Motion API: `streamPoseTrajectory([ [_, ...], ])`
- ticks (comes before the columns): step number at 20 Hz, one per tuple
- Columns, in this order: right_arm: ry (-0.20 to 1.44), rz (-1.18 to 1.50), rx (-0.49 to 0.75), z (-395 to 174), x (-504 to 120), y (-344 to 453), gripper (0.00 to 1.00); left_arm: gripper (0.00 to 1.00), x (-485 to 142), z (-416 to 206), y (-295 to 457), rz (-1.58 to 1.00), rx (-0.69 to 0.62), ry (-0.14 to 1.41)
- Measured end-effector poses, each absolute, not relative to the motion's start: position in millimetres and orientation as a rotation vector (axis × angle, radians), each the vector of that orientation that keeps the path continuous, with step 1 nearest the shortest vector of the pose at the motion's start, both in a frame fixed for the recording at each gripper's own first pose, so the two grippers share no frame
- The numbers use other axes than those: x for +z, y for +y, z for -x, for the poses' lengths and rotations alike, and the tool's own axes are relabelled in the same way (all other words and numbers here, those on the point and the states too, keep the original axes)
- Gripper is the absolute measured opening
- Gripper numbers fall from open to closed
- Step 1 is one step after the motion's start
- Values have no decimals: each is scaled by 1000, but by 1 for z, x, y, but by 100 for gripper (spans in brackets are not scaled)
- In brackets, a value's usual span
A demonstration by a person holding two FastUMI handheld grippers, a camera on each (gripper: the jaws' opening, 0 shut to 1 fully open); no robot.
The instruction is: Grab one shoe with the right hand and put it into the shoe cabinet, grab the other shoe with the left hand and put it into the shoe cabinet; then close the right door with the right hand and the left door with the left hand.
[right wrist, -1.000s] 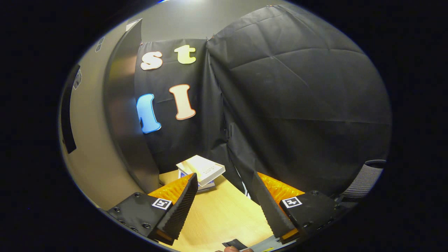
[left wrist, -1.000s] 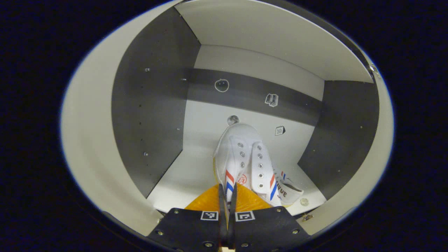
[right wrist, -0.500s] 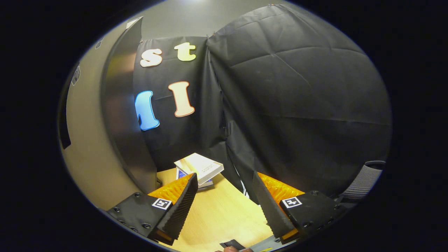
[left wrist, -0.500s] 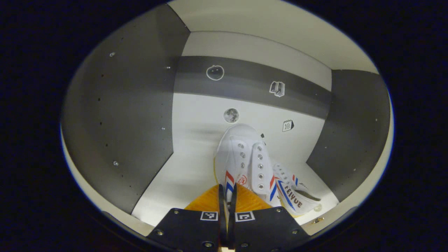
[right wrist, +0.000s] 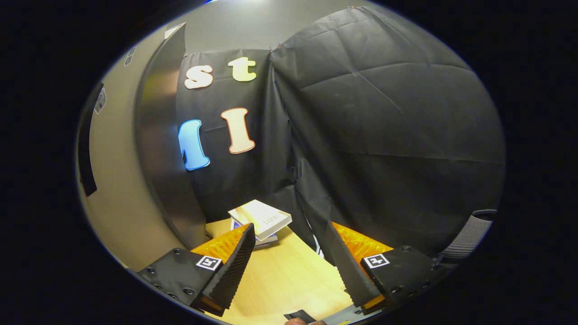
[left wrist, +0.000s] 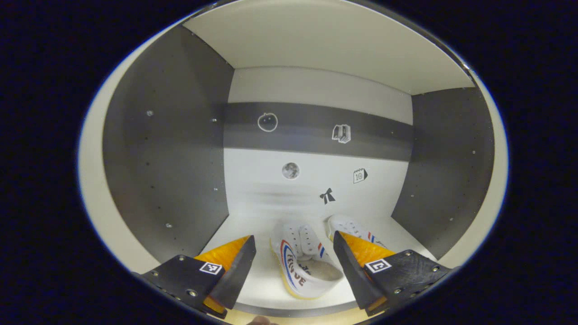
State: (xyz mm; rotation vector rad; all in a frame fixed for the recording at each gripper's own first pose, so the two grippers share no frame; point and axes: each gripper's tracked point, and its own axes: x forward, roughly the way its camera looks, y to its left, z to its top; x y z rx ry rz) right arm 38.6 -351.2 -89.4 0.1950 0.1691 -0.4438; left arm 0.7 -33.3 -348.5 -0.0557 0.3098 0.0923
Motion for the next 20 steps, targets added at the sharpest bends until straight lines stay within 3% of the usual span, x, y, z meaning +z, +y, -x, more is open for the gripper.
streamPoseTrajectory([
  [13, 50, -81, -229, -69, -2, -303, 98, 100, -260, 217, -50, -45, 220, 0],
  [19, 24, -70, -107, -71, 27, -265, 98, 100, -248, 281, -46, -33, 258, -21],
  [20, 22, -71, -94, -68, 31, -261, 93, 100, -252, 289, -43, -51, 266, -11],
])
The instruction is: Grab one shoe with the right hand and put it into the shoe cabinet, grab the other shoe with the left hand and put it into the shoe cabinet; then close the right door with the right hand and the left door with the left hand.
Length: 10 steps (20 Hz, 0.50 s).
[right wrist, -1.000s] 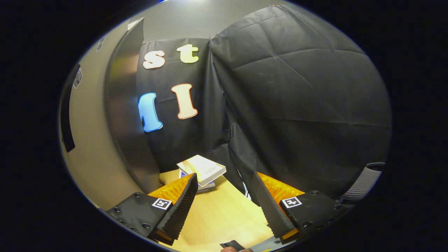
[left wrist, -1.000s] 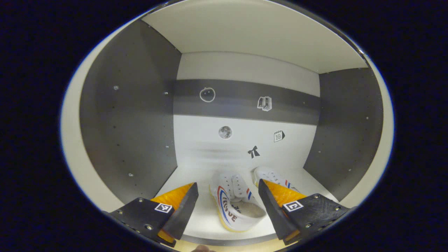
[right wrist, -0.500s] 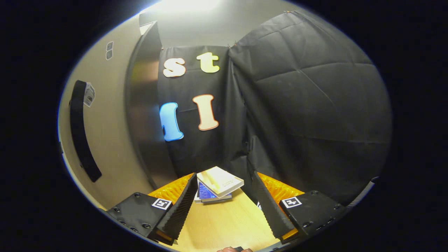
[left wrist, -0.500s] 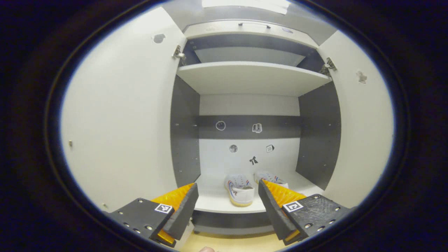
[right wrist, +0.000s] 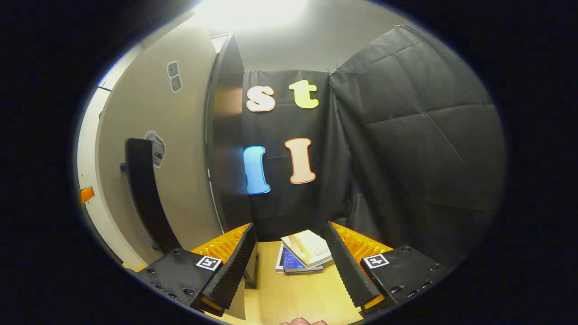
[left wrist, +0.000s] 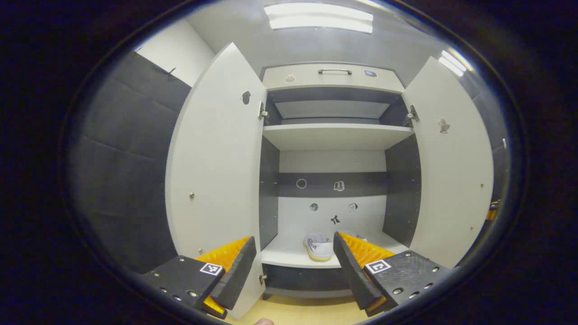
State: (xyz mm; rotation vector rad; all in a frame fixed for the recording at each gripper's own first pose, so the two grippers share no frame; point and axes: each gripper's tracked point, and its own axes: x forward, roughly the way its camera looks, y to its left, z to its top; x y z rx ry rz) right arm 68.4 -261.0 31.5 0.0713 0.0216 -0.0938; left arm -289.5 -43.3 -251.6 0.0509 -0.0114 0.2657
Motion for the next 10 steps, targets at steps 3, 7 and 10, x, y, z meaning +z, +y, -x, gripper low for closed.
streamPoseTrajectory([
  [3, 9, -87, -60, -67, 46, -251, 98, 100, -265, 305, -35, -34, 288, 25],
  [7, -7, -86, -30, -63, 62, -240, 98, 100, -288, 319, -27, 7, 295, 84],
  [10, -12, -72, -13, -57, 68, -230, 98, 100, -295, 327, -21, 24, 301, 98],
])
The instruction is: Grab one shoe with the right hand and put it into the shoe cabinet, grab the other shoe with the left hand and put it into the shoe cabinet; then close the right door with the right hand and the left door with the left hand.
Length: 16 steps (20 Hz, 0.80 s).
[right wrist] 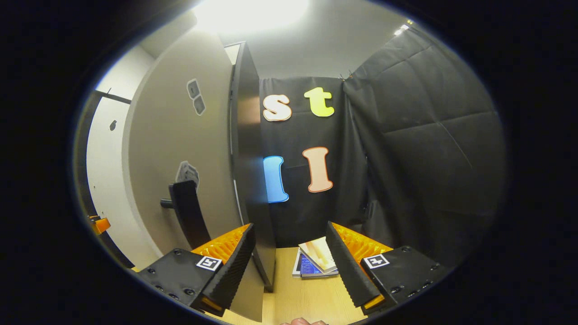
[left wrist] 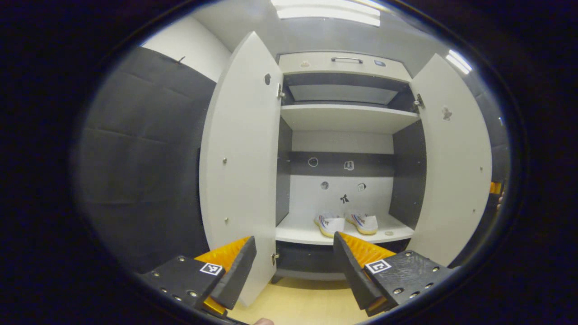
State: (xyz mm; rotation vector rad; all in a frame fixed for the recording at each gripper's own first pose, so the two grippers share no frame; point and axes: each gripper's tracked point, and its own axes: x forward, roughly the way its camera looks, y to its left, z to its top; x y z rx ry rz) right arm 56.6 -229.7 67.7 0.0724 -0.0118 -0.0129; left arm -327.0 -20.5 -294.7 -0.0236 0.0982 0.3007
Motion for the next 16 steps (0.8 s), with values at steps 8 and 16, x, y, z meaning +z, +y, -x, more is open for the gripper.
streamPoseTrajectory([
  [8, -39, -7, -28, -44, 79, -208, 96, 100, -306, 349, -2, 62, 310, 117],
  [16, 11, -169, 41, -44, 64, -144, 96, 98, -308, 368, 30, 95, 309, 128],
])
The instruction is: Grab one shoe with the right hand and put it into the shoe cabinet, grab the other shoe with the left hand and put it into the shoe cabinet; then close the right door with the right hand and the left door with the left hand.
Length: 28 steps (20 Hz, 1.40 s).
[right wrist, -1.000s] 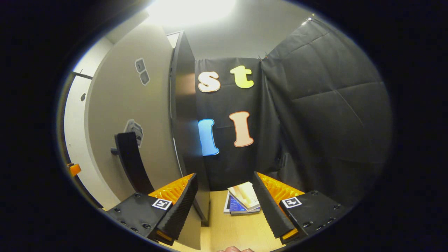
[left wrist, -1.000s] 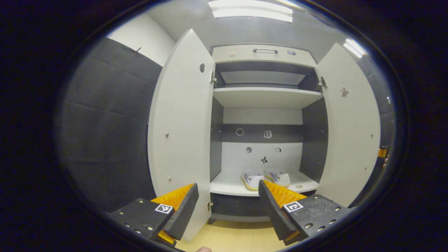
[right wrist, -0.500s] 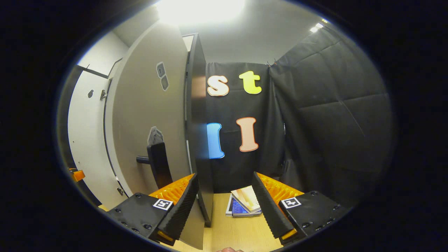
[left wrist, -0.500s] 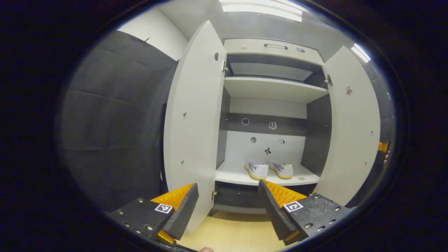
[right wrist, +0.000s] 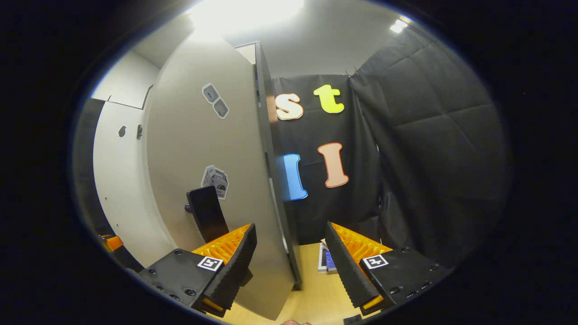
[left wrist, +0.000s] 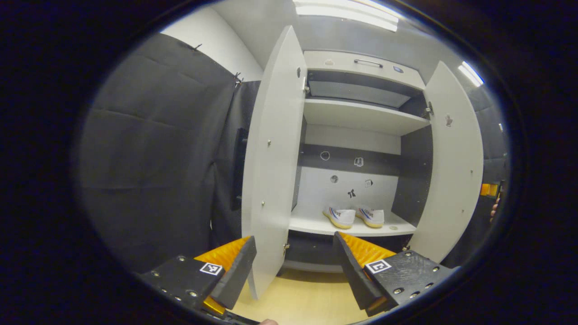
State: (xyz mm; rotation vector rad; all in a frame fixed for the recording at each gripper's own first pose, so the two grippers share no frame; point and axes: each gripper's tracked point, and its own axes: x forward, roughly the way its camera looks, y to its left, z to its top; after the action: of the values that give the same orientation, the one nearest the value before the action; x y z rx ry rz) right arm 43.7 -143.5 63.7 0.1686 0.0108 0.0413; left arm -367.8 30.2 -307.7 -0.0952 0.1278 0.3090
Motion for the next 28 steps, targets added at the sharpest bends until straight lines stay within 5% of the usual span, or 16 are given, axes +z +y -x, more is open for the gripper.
streamPoseTrajectory([
  [19, 29, -123, -22, -29, 53, -30, 97, 100, -281, 407, 197, 81, 431, 80],
  [28, 87, -110, -84, 6, 21, -29, 97, 98, -237, 355, 233, 122, 289, 10],
])
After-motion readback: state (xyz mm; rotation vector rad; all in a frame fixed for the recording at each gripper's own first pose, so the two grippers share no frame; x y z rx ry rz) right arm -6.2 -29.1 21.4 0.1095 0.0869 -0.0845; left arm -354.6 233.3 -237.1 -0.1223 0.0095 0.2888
